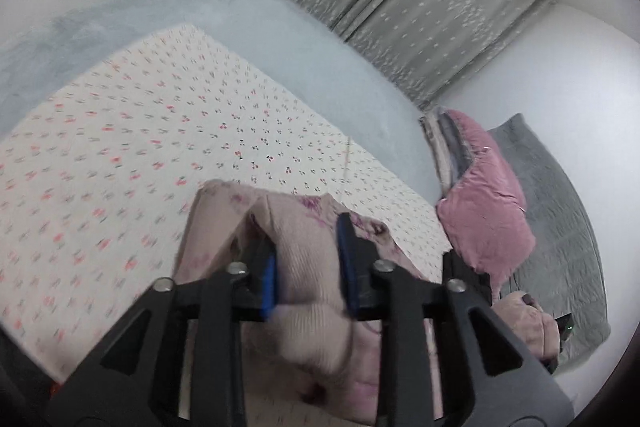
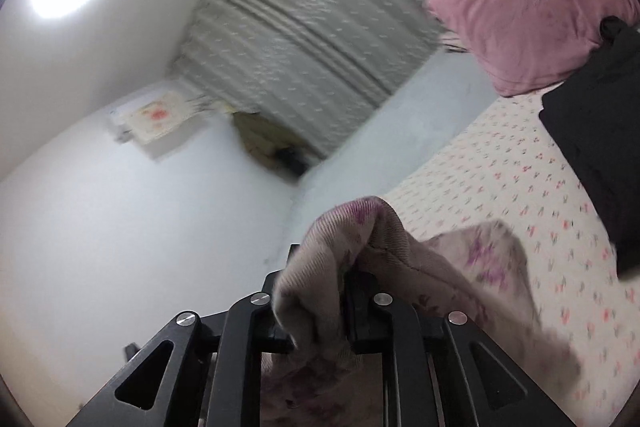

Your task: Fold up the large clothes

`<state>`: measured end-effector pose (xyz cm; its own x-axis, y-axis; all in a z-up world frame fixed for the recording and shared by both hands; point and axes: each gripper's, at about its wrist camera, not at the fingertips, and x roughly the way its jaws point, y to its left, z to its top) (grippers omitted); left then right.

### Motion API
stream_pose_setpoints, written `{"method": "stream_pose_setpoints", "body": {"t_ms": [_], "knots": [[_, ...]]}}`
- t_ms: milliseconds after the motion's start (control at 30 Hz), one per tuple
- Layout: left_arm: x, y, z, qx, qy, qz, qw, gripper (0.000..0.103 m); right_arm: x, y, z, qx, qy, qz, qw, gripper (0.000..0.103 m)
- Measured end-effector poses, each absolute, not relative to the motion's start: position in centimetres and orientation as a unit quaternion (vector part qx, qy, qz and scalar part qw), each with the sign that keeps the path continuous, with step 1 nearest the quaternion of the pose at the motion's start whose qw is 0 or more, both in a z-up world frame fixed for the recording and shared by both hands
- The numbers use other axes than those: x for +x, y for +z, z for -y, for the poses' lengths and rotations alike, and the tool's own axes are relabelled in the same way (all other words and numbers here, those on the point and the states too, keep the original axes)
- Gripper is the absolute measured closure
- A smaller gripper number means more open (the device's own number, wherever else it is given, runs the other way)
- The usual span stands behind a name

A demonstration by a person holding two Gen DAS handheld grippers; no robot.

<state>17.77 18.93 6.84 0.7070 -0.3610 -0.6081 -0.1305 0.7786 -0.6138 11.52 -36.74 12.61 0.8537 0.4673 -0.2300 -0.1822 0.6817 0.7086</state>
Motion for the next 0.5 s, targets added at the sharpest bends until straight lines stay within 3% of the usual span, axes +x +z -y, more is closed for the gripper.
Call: {"method": "stream_pose_setpoints", "body": {"t_ms": [33,100,133,200,300,367,500], "knots": [[21.1,4.4,-19.2,-0.348,-0.066,-0.399,0.846,0.049,15.0,11.4,36.9,0.359,0.15,-0.223,0.894,0.076],[23.9,0.0,-20.4,-0.403,-0.035,-0.427,0.809,0.048,20.7,6.8,38.0,0.402,0.083,-0.294,0.863,0.054],[24.4,-1.9,-21.1,-0.434,-0.029,-0.43,0.791,0.048,22.3,4.4,38.8,0.43,0.067,-0.321,0.841,0.051],[24.6,-5.2,-22.6,-0.486,-0.044,-0.42,0.765,0.048,24.3,-0.5,40.8,0.479,0.049,-0.364,0.798,0.05],[24.0,-6.7,-23.3,-0.468,-0.023,-0.418,0.779,0.047,24.0,-2.7,43.7,0.497,0.071,-0.344,0.794,0.045],[24.1,-6.3,-23.0,-0.444,-0.029,-0.419,0.792,0.042,23.1,-2.3,45.0,0.454,0.042,-0.335,0.824,0.042],[23.3,-4.4,-21.6,-0.372,-0.025,-0.419,0.828,0.041,22.7,1.1,43.5,0.291,0.029,-0.326,0.899,0.041]]}}
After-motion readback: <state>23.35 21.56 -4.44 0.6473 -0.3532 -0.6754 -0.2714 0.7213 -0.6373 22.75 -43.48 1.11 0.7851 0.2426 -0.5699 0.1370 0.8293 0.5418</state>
